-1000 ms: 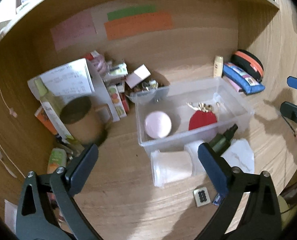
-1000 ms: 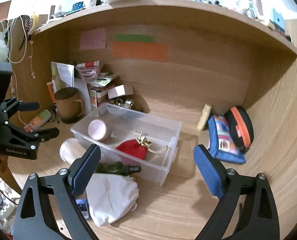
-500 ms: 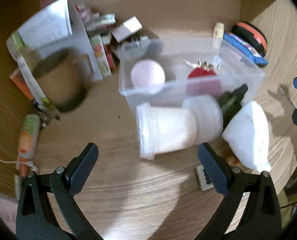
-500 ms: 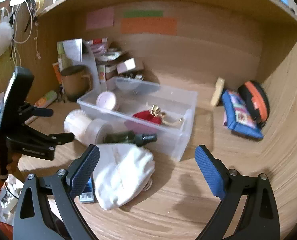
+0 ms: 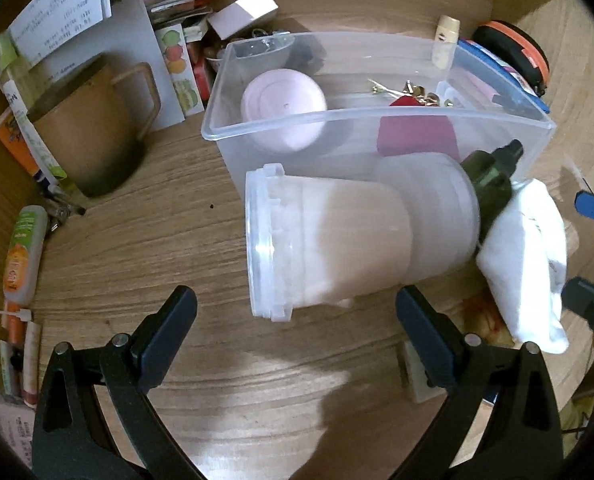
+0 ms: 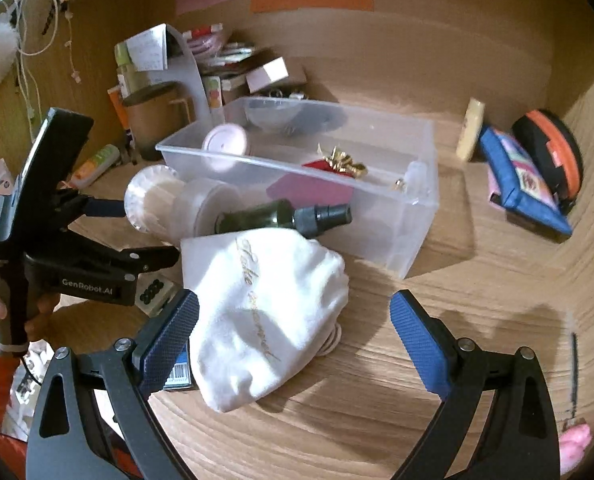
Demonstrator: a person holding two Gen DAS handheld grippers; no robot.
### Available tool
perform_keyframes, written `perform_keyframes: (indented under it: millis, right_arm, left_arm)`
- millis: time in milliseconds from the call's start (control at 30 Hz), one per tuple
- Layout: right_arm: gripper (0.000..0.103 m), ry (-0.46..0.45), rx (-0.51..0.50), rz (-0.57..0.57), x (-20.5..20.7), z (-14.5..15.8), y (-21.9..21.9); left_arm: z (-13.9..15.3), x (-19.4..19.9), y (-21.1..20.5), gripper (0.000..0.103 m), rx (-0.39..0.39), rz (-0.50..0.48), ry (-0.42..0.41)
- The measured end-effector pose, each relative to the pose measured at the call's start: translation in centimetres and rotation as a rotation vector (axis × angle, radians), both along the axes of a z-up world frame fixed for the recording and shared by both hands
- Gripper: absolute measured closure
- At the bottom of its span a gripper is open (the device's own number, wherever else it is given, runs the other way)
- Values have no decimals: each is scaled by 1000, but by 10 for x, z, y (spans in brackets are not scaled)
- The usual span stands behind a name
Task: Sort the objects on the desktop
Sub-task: 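Grasp the white cloth bag with the right tool while the left tool grasps the white jar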
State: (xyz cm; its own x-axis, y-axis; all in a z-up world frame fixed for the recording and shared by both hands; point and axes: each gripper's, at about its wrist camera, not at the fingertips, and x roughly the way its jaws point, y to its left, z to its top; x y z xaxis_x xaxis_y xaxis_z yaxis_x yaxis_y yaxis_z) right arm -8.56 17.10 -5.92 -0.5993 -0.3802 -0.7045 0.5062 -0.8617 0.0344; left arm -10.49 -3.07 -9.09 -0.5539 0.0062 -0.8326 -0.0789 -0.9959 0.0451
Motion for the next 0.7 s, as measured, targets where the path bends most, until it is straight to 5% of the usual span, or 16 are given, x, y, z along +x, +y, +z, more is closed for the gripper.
perform_keyframes:
  millis: [533, 700]
  right_arm:
    - [0, -197, -94, 56, -34, -29, -12]
    - [17, -198, -115, 99, -32, -29, -15]
  left_arm:
    - [-9, -15, -3, 2, -3, 13, -16]
    - [-7, -15, -2, 2, -6, 13, -4]
